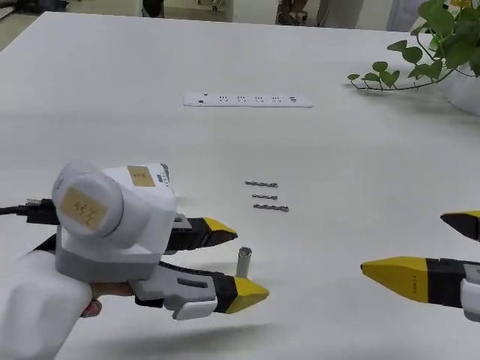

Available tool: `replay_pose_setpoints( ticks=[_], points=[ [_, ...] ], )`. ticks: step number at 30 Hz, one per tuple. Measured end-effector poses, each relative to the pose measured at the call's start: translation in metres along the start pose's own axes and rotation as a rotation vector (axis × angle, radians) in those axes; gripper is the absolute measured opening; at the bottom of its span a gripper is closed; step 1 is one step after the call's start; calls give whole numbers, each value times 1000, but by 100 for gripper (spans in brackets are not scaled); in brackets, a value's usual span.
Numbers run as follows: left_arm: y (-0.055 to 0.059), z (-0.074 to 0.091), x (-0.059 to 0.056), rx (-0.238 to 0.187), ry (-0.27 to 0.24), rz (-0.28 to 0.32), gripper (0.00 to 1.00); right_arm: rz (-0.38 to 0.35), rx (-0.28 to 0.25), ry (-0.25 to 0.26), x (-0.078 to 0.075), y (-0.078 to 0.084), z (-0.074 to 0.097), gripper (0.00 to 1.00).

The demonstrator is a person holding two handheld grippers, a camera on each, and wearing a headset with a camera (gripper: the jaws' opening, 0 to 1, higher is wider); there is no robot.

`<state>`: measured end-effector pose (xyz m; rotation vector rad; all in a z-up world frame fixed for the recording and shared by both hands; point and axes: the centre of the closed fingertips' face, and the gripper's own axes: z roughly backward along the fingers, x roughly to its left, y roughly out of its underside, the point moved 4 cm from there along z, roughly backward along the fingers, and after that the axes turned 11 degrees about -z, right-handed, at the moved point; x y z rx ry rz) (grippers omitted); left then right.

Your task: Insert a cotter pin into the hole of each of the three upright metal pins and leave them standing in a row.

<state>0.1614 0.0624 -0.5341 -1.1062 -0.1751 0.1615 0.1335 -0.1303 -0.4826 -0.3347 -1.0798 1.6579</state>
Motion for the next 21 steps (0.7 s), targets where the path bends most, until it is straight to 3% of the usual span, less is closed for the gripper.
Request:
replay_pose_setpoints(
  ticks=[3,6,14,19,21],
  points=[
    [-3,6,-1,-32,-20,8,62,2,0,-4,1,0,0,96],
    [-2,12,-5,-43,-9,31,69,2,-2,-6,2,0,0,96],
    [13,22,-7,-15,-46,42,79,11,-1,-3,-1,-4,1,96],
    [16,26,-9,-9,-51,81,99,21,0,2,-4,-8,1,96],
    [19,28,-9,12,-52,101,99,24,-3,5,-5,-10,2,95]
  ],
)
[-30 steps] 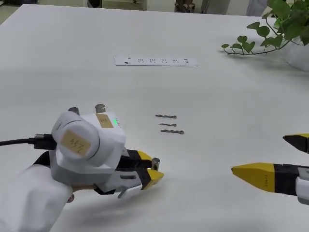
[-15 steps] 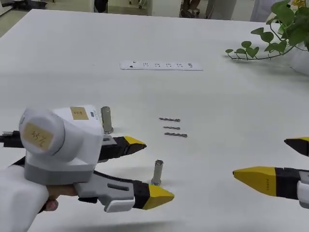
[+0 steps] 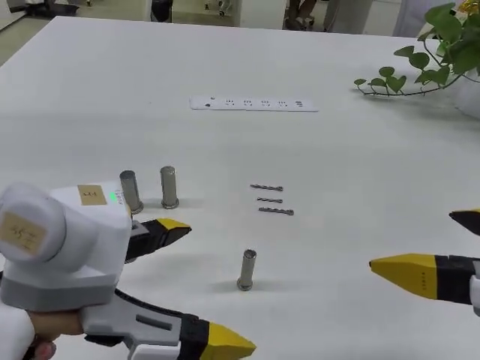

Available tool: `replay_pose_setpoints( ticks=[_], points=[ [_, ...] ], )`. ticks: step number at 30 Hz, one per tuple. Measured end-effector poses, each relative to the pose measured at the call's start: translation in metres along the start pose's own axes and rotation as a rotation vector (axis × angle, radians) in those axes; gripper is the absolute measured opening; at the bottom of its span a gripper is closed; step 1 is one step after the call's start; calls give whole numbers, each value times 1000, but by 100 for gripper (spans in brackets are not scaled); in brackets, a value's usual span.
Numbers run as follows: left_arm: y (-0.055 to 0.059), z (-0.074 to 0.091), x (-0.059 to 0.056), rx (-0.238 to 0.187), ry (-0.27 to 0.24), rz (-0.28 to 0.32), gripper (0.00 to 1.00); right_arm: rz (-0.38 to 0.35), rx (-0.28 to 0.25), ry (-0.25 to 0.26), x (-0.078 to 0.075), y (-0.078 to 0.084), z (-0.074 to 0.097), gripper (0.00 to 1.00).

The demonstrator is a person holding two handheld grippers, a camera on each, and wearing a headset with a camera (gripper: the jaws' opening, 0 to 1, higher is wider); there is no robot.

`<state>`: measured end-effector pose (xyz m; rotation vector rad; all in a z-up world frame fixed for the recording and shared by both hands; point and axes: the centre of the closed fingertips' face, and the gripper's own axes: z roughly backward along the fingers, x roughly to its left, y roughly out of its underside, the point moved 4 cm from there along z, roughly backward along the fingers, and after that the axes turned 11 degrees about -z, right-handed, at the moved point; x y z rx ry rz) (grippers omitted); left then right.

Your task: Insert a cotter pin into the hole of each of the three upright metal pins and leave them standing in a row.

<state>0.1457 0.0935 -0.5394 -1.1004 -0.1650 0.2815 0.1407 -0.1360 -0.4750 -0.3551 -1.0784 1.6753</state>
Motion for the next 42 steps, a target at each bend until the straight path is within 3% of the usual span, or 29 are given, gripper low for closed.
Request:
replay_pose_setpoints(
  ticks=[14,25,34,42],
  points=[
    [8,10,2,27,-31,33,99,39,2,-12,-8,-14,-4,89],
    [8,17,3,22,-50,43,99,158,12,-77,-11,-43,-24,75],
    [5,24,6,6,-72,47,99,266,96,-107,-20,-62,-48,69],
    [6,32,9,-9,-111,50,99,389,175,-162,-19,-75,-72,61]
  ],
)
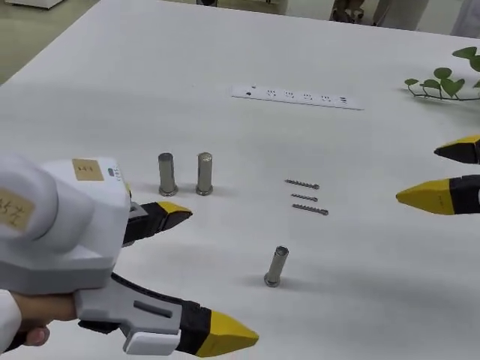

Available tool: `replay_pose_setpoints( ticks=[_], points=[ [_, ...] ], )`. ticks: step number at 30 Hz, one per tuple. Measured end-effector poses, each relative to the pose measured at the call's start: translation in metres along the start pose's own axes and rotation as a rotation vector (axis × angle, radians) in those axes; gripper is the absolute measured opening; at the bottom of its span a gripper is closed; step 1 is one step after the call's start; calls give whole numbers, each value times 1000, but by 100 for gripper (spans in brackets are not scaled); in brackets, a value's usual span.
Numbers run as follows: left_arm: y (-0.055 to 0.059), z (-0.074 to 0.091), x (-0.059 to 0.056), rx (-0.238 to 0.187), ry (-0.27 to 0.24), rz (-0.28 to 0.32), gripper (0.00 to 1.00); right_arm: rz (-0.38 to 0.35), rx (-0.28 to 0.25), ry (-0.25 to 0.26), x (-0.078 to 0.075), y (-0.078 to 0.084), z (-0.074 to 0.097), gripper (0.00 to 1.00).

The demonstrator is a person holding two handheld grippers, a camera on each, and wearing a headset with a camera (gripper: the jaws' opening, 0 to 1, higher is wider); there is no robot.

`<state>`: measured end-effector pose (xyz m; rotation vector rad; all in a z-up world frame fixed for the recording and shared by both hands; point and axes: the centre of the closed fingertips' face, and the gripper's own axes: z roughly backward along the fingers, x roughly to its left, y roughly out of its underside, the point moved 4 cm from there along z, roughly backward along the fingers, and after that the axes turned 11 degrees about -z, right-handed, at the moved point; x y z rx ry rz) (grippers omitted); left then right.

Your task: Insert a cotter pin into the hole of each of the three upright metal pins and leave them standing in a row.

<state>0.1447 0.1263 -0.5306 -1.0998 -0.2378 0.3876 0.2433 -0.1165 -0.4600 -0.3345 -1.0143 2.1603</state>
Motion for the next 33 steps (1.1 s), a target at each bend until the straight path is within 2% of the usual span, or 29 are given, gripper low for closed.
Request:
replay_pose_setpoints(
  ticks=[6,8,11,17,20,23,27,33],
  points=[
    [5,2,2,2,-12,28,99,73,58,-46,1,-7,-17,57],
    [5,3,2,-2,-14,34,99,93,67,-44,-2,-10,-23,55],
    [6,3,1,-1,-12,35,99,109,69,-37,-2,-12,-29,47],
    [6,4,0,-7,-17,44,98,137,94,-64,-5,-18,-50,39],
    [6,5,0,-9,-19,43,97,166,122,-79,0,-18,-61,27],
    [5,5,-1,-10,-22,46,97,197,161,-110,6,-17,-72,28],
    [5,7,0,-13,-31,50,97,266,233,-123,12,-14,-86,27],
    [2,11,-1,-20,-39,57,97,310,279,-165,22,-13,-104,26]
  ],
)
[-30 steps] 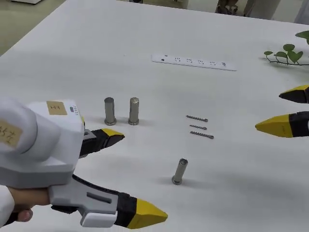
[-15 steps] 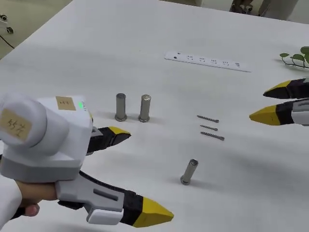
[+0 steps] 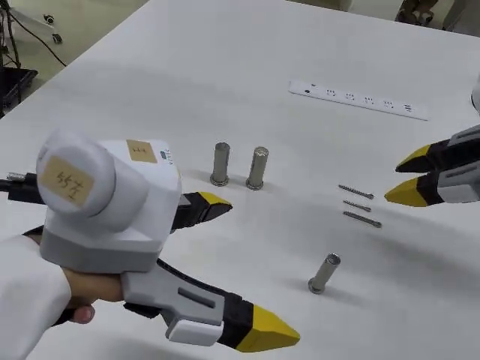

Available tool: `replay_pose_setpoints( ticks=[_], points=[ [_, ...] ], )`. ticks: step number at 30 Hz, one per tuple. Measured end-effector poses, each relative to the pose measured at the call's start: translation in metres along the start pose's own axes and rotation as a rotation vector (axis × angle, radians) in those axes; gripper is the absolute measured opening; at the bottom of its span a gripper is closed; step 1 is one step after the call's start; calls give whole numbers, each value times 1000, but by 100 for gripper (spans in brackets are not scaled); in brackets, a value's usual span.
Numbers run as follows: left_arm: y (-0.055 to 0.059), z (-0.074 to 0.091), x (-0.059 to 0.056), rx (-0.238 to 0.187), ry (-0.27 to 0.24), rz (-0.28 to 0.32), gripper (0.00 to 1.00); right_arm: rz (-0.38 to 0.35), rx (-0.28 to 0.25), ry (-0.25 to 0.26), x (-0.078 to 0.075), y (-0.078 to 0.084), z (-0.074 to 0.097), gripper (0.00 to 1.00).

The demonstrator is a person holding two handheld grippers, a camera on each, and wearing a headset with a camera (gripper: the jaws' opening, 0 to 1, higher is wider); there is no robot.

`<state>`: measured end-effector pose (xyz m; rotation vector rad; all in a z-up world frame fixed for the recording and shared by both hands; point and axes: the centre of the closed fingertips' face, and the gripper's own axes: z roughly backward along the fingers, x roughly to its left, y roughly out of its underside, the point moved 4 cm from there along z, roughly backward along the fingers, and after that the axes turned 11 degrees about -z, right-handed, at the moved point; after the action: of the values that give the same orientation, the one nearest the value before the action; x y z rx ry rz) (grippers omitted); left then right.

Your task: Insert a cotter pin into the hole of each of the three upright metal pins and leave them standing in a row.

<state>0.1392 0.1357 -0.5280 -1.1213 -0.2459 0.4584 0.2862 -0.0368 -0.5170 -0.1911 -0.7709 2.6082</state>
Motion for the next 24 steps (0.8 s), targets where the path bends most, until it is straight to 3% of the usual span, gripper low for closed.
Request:
replay_pose_setpoints(
  ticks=[5,10,16,24],
  points=[
    [-2,3,0,-8,-5,6,97,57,85,-13,-1,2,-12,20],
    [-2,4,0,-7,-5,4,96,61,118,-27,-3,4,-21,19],
    [-3,5,1,-17,-9,14,95,114,193,-26,-8,11,-32,16],
    [1,3,5,-10,-27,37,95,134,227,-61,-10,12,-47,13]
  ],
)
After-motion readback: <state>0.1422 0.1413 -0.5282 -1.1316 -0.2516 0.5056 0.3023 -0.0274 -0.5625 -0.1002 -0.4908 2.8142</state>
